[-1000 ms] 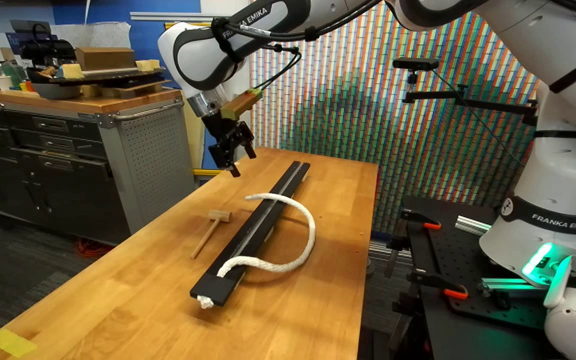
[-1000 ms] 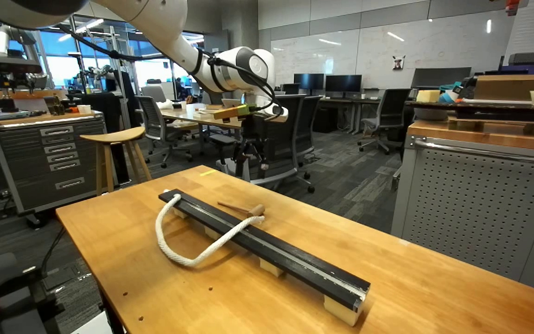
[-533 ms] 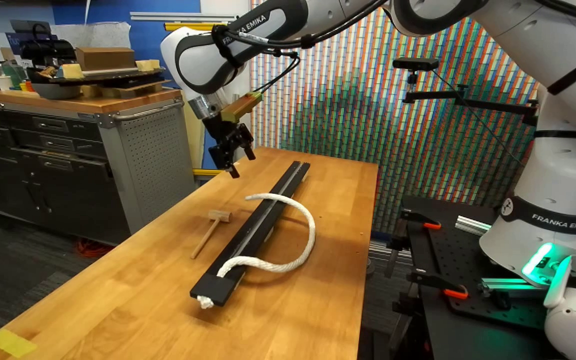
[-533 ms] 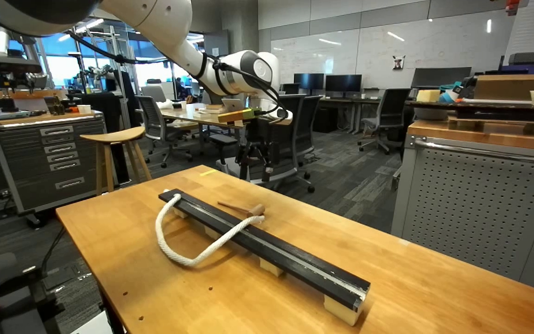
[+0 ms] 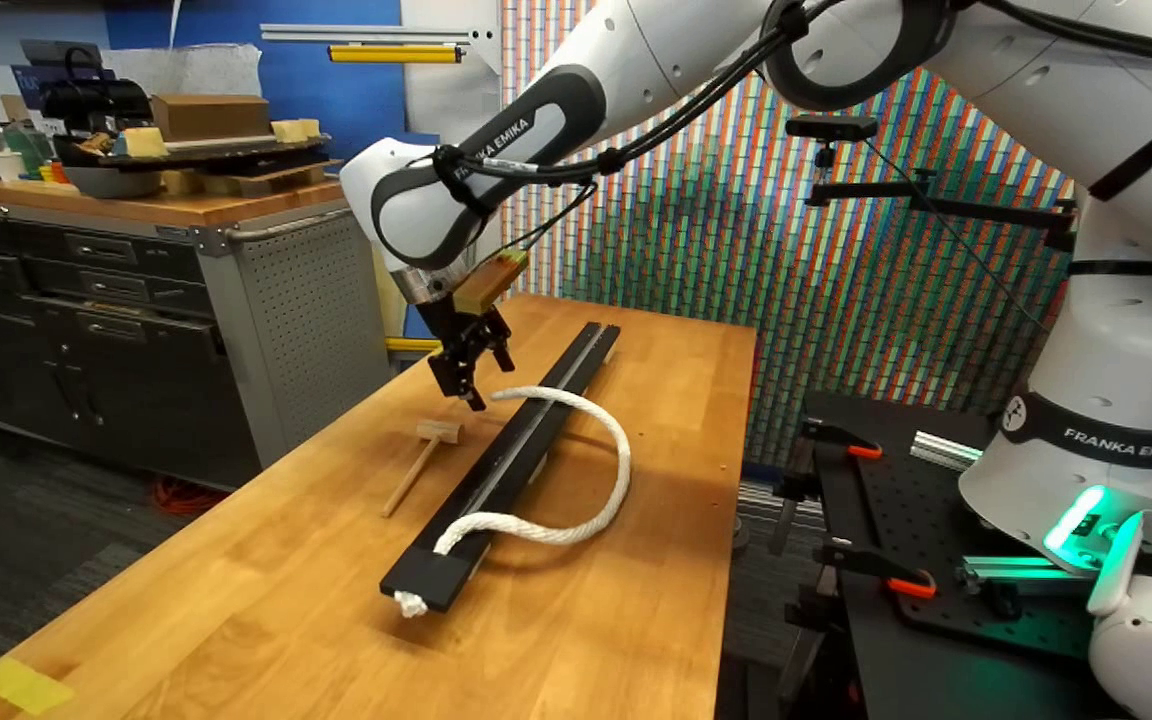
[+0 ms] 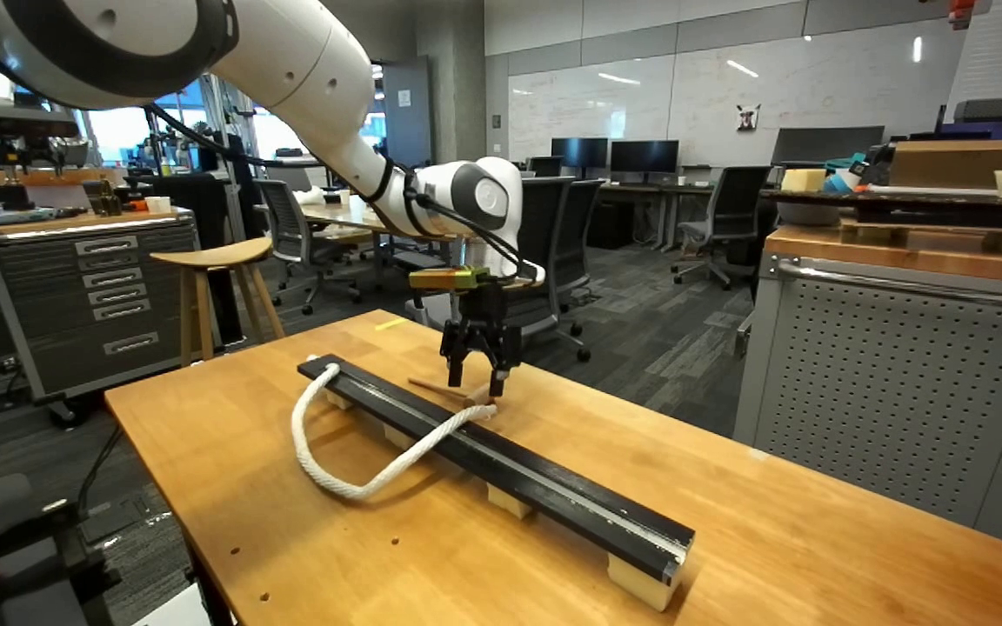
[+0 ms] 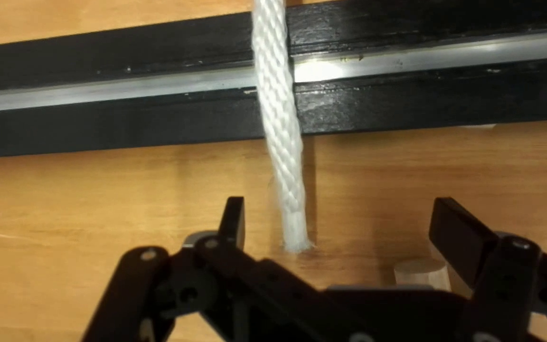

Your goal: Set the rope along the middle of the black object

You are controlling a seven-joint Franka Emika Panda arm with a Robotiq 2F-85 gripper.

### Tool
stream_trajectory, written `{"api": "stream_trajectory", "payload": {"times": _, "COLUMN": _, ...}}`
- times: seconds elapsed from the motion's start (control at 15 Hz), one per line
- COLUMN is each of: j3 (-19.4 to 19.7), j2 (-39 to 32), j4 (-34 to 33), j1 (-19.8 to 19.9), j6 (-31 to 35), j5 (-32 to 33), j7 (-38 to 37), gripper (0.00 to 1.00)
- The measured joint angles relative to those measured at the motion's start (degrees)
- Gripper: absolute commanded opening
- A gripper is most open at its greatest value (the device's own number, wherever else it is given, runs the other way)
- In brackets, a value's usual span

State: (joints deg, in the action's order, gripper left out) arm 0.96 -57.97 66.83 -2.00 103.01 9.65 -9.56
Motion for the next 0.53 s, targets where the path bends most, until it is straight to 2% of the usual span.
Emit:
{"api": "stream_trajectory", "payload": {"times": 0.4, "j3": 0.12, "j2": -0.62, "j4": 2.14, "j1": 1.15, "j6": 4.05, "j5": -0.81, "j7": 0.0, "gripper": 0.98}}
{"api": "stream_trajectory", "payload": {"times": 0.47, "j3": 0.12, "j2": -0.35, "j4": 2.03, "j1": 1.51, "j6": 4.2, "j5": -1.44, "j7": 0.01, "gripper": 0.76}}
{"api": "stream_trajectory", "payload": {"times": 0.53, "j3": 0.12, "j2": -0.16, "j4": 1.73, "j1": 1.88, "j6": 4.22, "j5": -2.03, "j7": 0.03, "gripper": 0.73}}
